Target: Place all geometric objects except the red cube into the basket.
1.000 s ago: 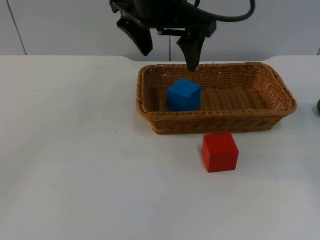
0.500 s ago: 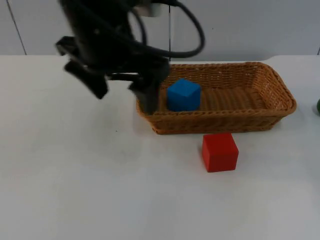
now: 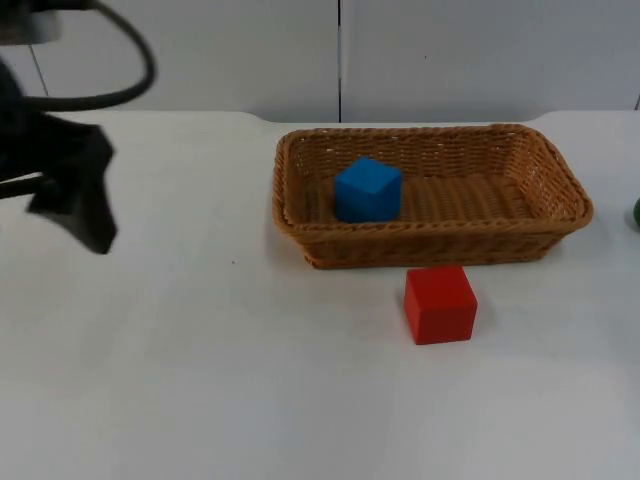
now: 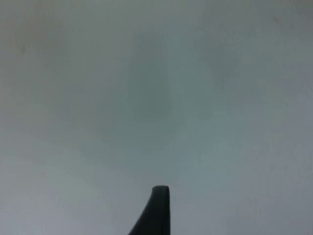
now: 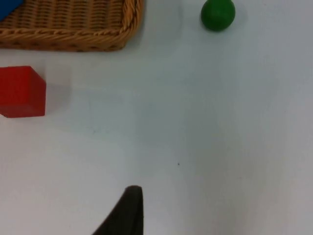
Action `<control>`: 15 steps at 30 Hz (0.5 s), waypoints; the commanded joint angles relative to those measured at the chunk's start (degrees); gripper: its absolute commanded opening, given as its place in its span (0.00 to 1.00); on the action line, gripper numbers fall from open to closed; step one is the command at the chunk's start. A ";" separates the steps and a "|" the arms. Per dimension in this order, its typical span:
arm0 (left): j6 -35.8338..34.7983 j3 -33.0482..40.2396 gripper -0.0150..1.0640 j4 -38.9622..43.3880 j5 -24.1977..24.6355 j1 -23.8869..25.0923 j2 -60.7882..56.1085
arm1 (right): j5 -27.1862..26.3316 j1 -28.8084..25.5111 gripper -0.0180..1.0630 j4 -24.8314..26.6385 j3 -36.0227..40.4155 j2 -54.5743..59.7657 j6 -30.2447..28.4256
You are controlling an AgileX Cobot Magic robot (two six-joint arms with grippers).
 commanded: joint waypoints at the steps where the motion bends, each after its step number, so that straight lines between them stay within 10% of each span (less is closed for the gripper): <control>1: 0.16 4.98 0.79 -1.61 -2.24 3.35 -5.56 | -0.82 -0.32 0.99 0.55 0.41 -0.17 0.00; 15: 0.16 17.42 0.99 -2.66 -5.16 6.47 -17.90 | -0.82 -0.32 0.99 0.55 0.41 -0.17 0.00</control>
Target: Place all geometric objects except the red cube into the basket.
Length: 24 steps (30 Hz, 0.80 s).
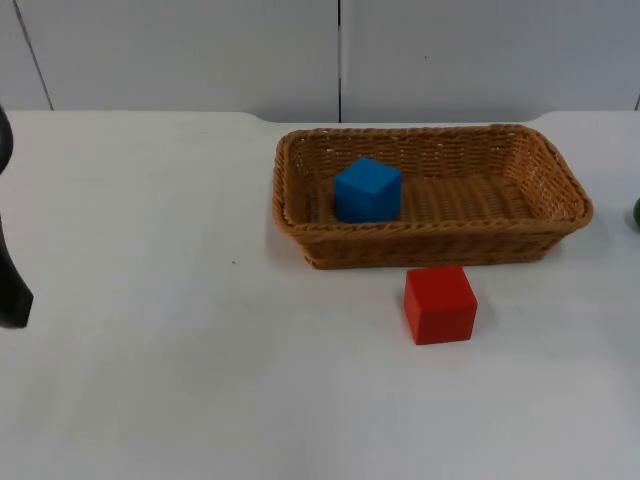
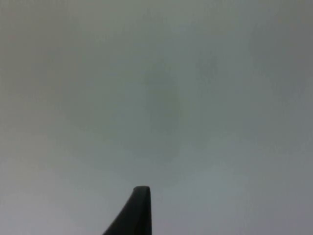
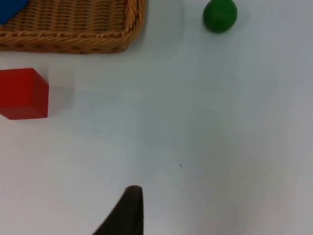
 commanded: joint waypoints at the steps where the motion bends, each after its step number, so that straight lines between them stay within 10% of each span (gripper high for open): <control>1: 0.05 0.61 0.99 -1.02 -1.02 0.33 -0.60 | -0.70 -0.32 0.99 0.15 0.41 -0.17 0.00; 12: 0.05 0.61 0.99 -1.75 -0.58 0.33 -0.60 | -0.17 -0.32 0.99 0.13 -0.44 0.29 0.00; 24: 0.05 0.61 0.99 -4.21 0.54 0.33 -0.83 | 3.80 -0.32 0.99 -0.31 -17.46 20.27 2.12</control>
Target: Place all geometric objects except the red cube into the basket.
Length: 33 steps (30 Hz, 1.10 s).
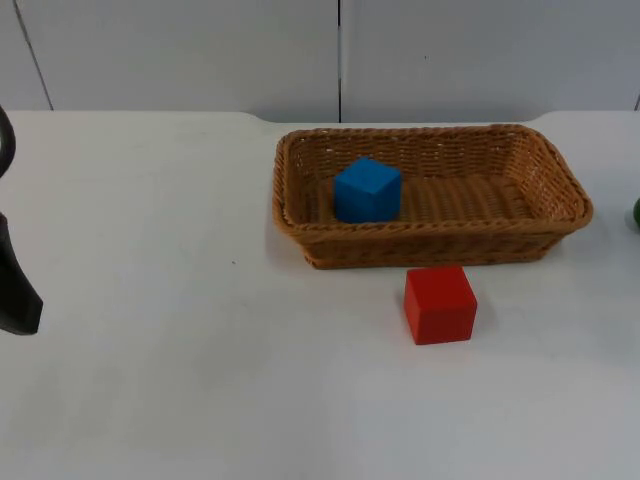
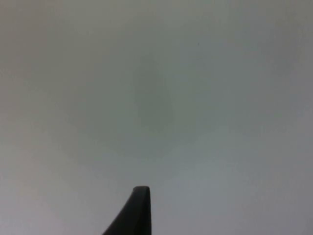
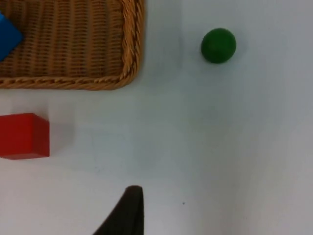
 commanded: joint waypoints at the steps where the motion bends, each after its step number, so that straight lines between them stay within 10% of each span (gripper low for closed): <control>1: 0.05 0.31 0.99 -1.28 0.31 0.33 -0.78 | 0.31 -0.32 0.99 -0.31 -3.03 6.37 0.00; 17: 1.30 0.31 0.99 -1.17 1.60 0.33 -0.78 | -6.31 -2.13 0.99 -2.19 -26.08 43.05 -3.40; 33: 1.53 0.31 0.99 -1.66 1.60 0.33 -0.78 | -23.00 -2.89 0.99 -2.93 -28.86 58.39 -7.10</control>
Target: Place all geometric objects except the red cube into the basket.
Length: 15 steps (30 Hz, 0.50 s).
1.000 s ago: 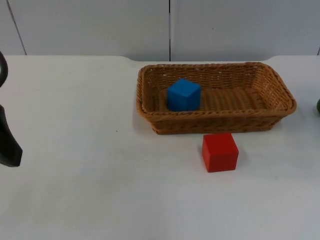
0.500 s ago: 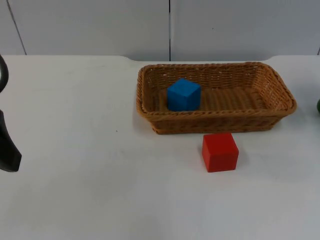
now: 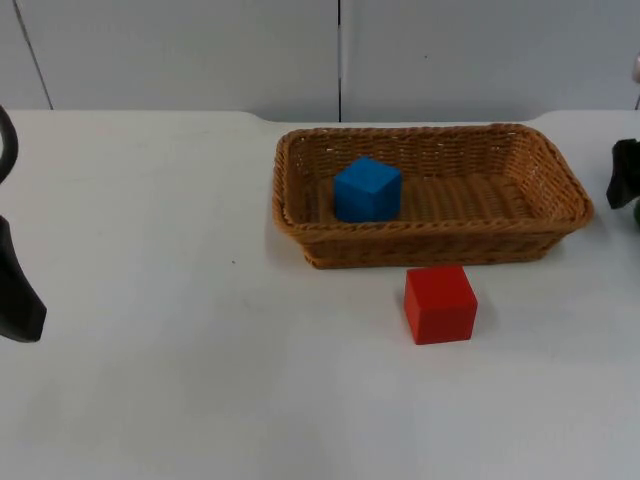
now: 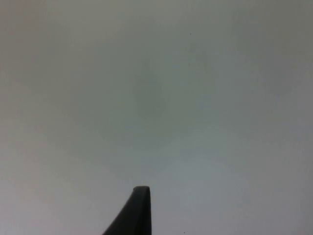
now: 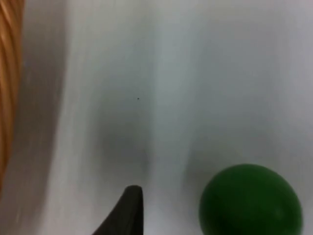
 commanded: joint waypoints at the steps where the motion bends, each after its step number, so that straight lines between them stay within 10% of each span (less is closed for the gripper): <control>1: 0.44 0.31 0.99 -0.45 0.16 0.33 -0.56 | -2.44 -0.18 0.99 -0.35 -0.33 0.65 -1.11; 7: 1.28 0.31 0.99 -0.45 0.16 0.33 -0.56 | -2.87 -0.18 0.90 -0.35 -0.33 1.23 -1.16; 15: 1.28 0.31 0.99 -0.45 0.16 0.33 -0.56 | -2.22 -0.18 0.45 -0.23 -0.33 2.19 -0.84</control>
